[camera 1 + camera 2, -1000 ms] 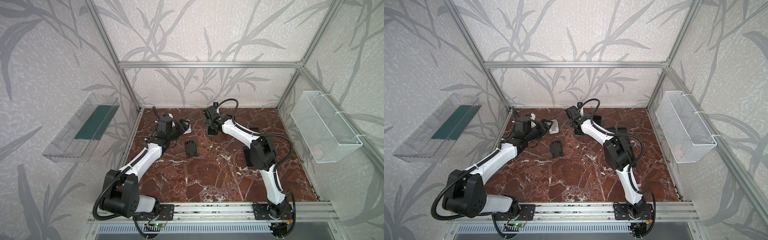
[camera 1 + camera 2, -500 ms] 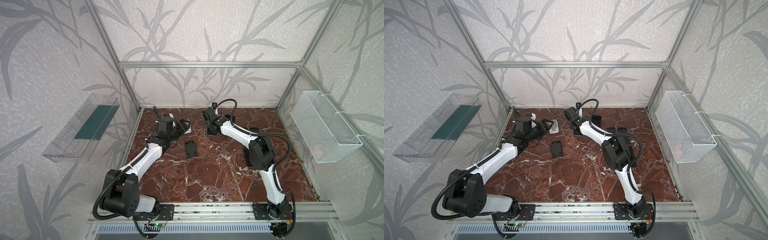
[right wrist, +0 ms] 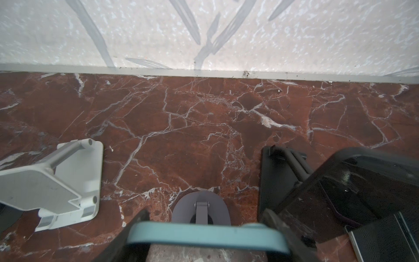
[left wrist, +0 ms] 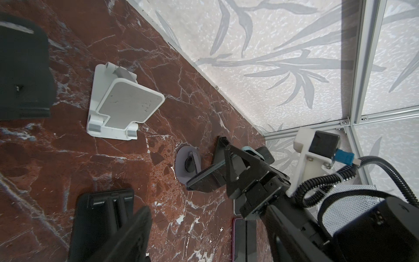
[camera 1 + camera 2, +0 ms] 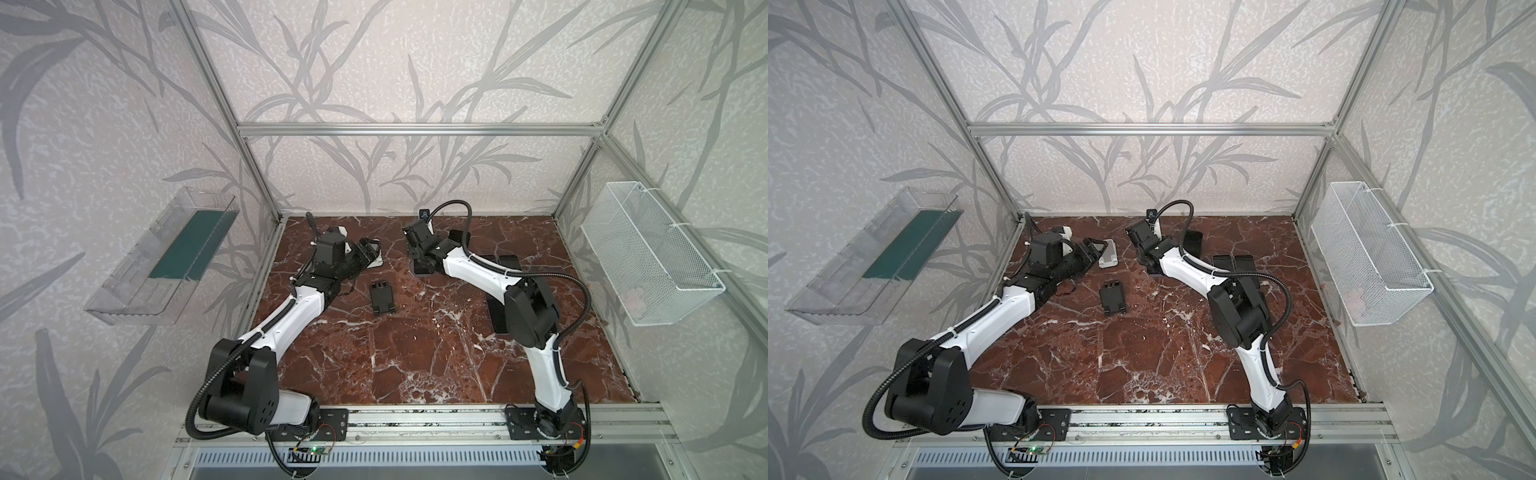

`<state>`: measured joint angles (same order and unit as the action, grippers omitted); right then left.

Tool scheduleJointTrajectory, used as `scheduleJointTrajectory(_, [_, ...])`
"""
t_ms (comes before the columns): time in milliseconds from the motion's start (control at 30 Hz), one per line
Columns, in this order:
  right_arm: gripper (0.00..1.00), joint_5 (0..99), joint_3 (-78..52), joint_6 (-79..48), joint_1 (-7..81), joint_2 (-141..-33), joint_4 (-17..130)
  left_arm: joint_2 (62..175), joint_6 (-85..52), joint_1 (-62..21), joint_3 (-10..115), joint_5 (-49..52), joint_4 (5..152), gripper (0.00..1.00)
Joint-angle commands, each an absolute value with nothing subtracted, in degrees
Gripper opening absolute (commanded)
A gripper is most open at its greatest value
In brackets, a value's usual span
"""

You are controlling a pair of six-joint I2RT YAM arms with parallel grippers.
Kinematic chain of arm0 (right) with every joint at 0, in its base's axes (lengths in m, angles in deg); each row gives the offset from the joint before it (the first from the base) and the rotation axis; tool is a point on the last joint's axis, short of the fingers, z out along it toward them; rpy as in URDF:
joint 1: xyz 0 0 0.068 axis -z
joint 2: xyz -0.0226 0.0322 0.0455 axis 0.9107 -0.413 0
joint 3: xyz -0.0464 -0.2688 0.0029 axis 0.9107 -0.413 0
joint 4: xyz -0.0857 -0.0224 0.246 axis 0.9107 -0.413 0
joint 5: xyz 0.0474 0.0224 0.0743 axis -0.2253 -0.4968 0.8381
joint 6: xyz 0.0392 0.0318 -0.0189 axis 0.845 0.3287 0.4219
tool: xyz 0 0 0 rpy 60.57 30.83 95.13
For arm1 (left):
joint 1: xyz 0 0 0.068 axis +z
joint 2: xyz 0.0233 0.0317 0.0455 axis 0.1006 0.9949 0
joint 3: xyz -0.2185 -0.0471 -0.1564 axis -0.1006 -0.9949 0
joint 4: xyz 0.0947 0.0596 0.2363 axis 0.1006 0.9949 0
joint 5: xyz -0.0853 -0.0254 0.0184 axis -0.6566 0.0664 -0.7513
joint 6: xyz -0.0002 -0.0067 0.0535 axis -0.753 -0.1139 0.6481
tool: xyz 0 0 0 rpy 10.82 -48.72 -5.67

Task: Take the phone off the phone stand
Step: 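Close the right gripper on the teal-framed phone and lift it off the stand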

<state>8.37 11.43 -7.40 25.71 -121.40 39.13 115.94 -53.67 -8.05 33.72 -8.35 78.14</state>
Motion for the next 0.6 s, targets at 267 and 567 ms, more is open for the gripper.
scheduleJointTrajectory(267, [0.63, 8.70, 6.37, -11.48, 24.39, -112.37, 45.19, 116.54, -53.68, -8.63, 35.50, -9.13, 76.77, 0.80])
scheduleJointTrajectory(567, [0.63, 9.09, -5.65, -13.85, 24.21, -99.72, 46.97, 116.64, -53.68, -9.25, 35.54, -9.32, 76.67, 0.79])
